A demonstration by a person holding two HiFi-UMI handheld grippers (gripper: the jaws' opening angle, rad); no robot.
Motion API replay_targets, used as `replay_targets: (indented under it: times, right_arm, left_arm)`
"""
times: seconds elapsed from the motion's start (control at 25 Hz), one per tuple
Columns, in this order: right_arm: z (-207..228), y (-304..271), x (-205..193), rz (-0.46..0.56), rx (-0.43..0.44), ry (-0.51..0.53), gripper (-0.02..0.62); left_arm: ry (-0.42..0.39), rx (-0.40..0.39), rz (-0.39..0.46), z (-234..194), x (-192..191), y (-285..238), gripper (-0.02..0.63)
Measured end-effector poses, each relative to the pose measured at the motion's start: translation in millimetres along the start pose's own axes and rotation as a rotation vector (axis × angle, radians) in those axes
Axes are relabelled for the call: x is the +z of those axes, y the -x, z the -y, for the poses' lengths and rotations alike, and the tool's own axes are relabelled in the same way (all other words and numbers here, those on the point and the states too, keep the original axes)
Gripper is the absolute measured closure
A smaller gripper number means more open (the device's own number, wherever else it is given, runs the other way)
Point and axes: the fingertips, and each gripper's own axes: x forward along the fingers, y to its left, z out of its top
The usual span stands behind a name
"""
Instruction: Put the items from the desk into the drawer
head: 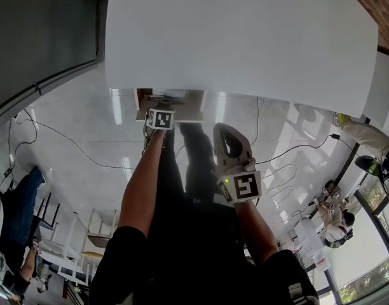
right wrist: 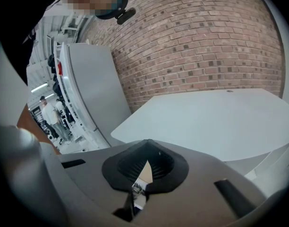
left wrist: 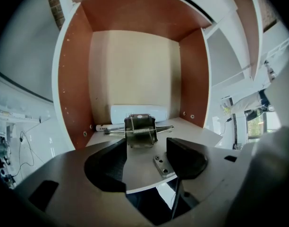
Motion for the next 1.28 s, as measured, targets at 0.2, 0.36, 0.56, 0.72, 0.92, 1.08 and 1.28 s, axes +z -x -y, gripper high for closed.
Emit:
replay_targets:
  times: [0.2, 0.36, 0.56, 0.72, 0.92, 1.08, 1.28]
  right_arm:
    - [-0.5, 6.4, 9.1, 0.021, -0.001, 0.003, 0.597]
    - [-7.4, 7.0, 21.4, 0.044, 0.010, 0.004, 0.598]
    - [-11.3, 18.2, 46.2, 0.076, 0.017, 0.004, 0.597]
    - [-14.2, 9.9, 55.5, 0.107, 0.029, 0.020, 0.597]
    - [-5.7, 11.5, 109.8, 0.195, 0.049, -0.015, 0.598]
    - [6.5, 25.2, 144.1, 0.227, 0.032, 0.005, 0.597]
    - [9.5, 36.3, 192.3, 0.299, 0.016, 0.045, 0.597]
  left_arm:
    - [0.056, -0.017, 0.088, -0.4, 1.4, 27.1, 0.356]
    - [0.088, -0.018, 0.182, -8.2, 4.6, 57.4, 0.444]
    - [0.194, -0.021, 0.372, -9.1, 20.2, 127.1, 0.576]
    - [0.220, -0.053, 0.511, -15.5, 35.6, 172.4, 0.599]
    - [0.168, -0.042, 0.745, -12.1, 89.6, 285.0, 0.604]
    - [0.112, -0.040, 0.890, 16.6, 118.0, 365.6, 0.606]
    - [-0.026, -0.018, 1.136, 49.5, 160.7, 485.7, 0.606]
